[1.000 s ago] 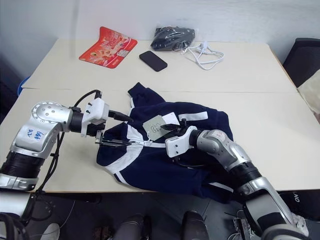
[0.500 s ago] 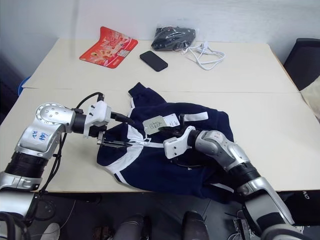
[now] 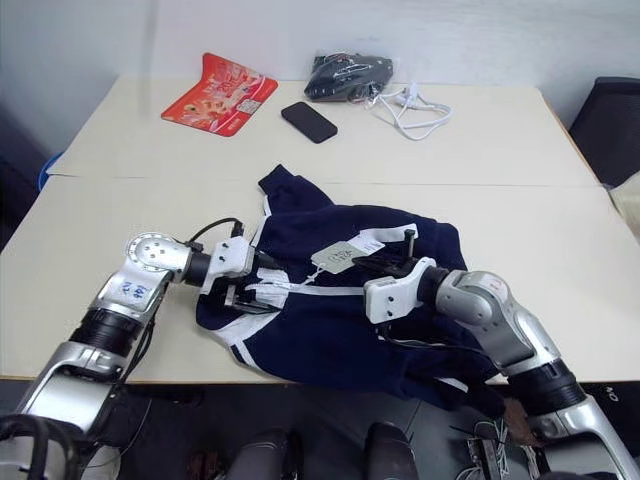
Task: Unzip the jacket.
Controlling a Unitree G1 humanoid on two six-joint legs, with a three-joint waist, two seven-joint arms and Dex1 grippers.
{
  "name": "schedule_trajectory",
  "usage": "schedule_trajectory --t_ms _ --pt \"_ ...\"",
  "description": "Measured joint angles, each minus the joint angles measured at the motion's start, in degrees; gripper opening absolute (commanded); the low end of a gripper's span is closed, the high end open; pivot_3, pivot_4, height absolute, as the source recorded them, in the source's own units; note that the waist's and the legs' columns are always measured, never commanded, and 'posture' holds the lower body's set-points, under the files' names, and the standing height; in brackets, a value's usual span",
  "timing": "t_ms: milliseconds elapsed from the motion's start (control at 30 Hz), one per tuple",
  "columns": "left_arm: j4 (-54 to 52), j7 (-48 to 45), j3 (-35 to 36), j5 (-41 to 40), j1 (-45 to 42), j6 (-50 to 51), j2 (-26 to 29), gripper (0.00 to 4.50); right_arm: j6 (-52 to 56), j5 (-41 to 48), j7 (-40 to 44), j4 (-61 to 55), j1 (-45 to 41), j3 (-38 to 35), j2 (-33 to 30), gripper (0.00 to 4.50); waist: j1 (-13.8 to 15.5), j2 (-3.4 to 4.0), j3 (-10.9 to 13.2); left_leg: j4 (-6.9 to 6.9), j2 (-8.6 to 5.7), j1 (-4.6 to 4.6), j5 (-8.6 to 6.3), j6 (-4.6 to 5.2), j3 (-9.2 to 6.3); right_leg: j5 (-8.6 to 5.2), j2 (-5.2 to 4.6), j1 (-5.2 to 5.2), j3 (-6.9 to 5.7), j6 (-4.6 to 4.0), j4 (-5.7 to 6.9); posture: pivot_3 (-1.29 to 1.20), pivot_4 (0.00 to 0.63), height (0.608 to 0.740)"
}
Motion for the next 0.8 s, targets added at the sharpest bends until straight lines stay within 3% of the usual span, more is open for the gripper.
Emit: schedule_trajectory --t_ms 67,367,567,800 --pt "2.09 -0.11 -0.15 0.77 -1.04 -1.61 -0.25 2.70 0.77 0.00 0.16 -0.55 0.40 -0.13 0.00 0.00 -0.03 0.00 0.00 -0.01 0.00 0.01 0.00 0.00 0.01 0.00 0.00 0.00 0.00 0.00 0.00 0.00 0.150 0.740" --pt "8.16 -0.64 -0.37 1.57 -2.82 -7.51 -1.26 2.70 2.48 0.61 1.71 -2.32 2.65 -0.63 -1.74 0.00 0.34 -0.03 -0.08 0.00 0.01 0.12 0.00 0.00 0.02 0.00 0.00 0.08 0.02 0.00 0.01 0.00 0.150 0.740" --pt "7.46 -0.90 -0.15 1.56 -1.15 -9.21 -0.51 2.70 3.76 1.42 1.86 -2.34 4.23 -4.89 -4.37 0.00 0.37 0.10 -0.26 -0.05 0.03 0.21 0.00 0.00 0.08 0.00 0.00 0.10 0.03 0.00 0.02 0.00 0.150 0.740" --pt "5.32 -0.18 0.72 1.54 2.17 -9.14 1.33 2.70 4.96 2.64 1.82 -3.52 9.22 -9.60 -6.62 0.00 -0.14 0.17 -0.42 -0.48 0.04 1.13 -0.01 0.01 0.21 0.00 0.00 0.86 0.06 0.00 -0.19 0.00 0.150 0.740"
